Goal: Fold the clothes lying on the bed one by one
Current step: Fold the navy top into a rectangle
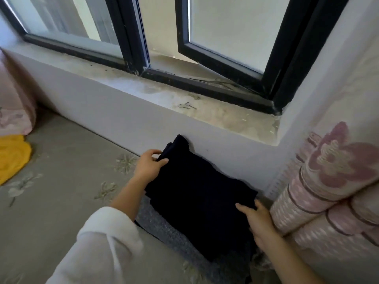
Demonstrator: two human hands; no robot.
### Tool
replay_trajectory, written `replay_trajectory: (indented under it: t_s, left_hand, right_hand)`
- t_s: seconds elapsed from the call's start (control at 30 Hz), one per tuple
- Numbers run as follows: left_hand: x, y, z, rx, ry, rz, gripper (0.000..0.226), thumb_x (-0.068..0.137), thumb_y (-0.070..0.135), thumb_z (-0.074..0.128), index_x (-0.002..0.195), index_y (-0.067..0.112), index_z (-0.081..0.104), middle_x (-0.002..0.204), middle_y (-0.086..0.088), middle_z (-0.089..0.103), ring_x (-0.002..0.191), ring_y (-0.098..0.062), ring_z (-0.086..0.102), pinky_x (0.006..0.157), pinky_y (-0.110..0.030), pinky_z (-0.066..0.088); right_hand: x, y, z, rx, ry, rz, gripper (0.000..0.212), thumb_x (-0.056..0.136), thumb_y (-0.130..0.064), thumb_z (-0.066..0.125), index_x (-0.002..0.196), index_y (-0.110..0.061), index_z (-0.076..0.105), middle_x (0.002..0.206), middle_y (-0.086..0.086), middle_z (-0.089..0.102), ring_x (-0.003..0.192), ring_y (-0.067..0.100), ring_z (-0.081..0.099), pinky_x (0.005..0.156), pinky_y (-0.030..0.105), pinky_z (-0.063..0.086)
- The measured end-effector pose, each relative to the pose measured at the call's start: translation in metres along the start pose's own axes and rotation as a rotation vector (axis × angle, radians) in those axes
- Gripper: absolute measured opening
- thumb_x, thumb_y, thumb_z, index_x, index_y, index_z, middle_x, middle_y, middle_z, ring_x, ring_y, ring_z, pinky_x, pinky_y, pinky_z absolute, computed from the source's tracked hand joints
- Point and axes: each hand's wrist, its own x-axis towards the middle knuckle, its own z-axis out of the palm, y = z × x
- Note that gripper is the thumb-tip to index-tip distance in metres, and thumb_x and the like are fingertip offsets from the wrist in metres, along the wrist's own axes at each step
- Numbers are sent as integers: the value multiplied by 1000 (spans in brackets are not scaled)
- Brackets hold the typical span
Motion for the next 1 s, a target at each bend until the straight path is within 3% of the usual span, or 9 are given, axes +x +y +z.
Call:
replay_trajectory:
  t_s: [0.1,0.2,0.3,0.4,0.47,0.53,0.67,0.87,1.0]
  left_hand:
    - [12,-26,13,305,-21,2,50,92,29,60,137,14,45,125,-15,58,108,-31,58,88,-40,49]
    - [3,-54,36,690,-110,63,62,97,40,47,150,21,21,157,-12,19,143,-33,17,110,-58,21]
    - [-17,-68,64,949,-153,236,63,98,53,29,152,30,6,160,-8,-9,146,-32,-11,113,-60,0]
    - [-33,-87,82,960,-264,93,71,95,62,18,152,27,-7,156,-17,-21,142,-38,-22,114,-56,-6]
    - [-36,-105,86,917,-307,-9,77,93,65,18,151,25,-12,155,-20,-23,141,-41,-23,116,-54,-2]
    - [-38,-118,86,898,-326,-40,79,93,66,18,151,24,-16,154,-21,-24,142,-41,-22,118,-52,2]
    - [-38,-119,83,887,-402,-71,81,93,65,22,149,24,-20,154,-21,-26,142,-40,-21,117,-49,4]
    - [-32,-97,58,806,-636,-136,82,95,48,47,153,22,-5,156,-20,-18,145,-37,-12,118,-50,11]
    - [-56,-97,41,664,-608,-97,72,96,39,47,153,17,9,159,-17,-5,147,-32,5,117,-44,19]
  right_hand:
    - [1,14,9,-224,-47,59,82,87,-21,70,151,-8,19,149,12,36,121,28,50,91,39,50]
    - [-4,20,19,-618,-77,5,69,86,-18,68,141,-3,30,135,14,48,106,24,54,86,33,51]
    - [-8,19,28,-1143,54,-331,72,83,-24,62,144,-11,26,143,10,31,129,27,37,103,35,38]
    - [-8,21,41,-1225,-147,-538,70,88,-29,54,150,-22,22,158,3,11,145,23,12,115,37,18]
    - [-7,29,47,-1187,-378,-428,72,92,-40,52,152,-28,16,161,-2,2,148,20,1,118,39,11]
    - [-4,42,50,-1241,-497,-342,77,92,-49,52,153,-31,9,161,-4,-6,148,19,-6,118,40,12]
    - [-6,58,50,-1315,-469,-382,77,95,-49,48,153,-32,1,161,-2,-13,148,22,-10,120,39,10]
    - [-14,55,47,-1404,-471,-358,77,96,-47,46,153,-32,-4,160,0,-16,147,24,-12,119,42,13]
    - [-28,53,47,-1385,-465,-318,75,96,-46,47,153,-29,1,161,1,-10,147,25,-11,118,46,12]
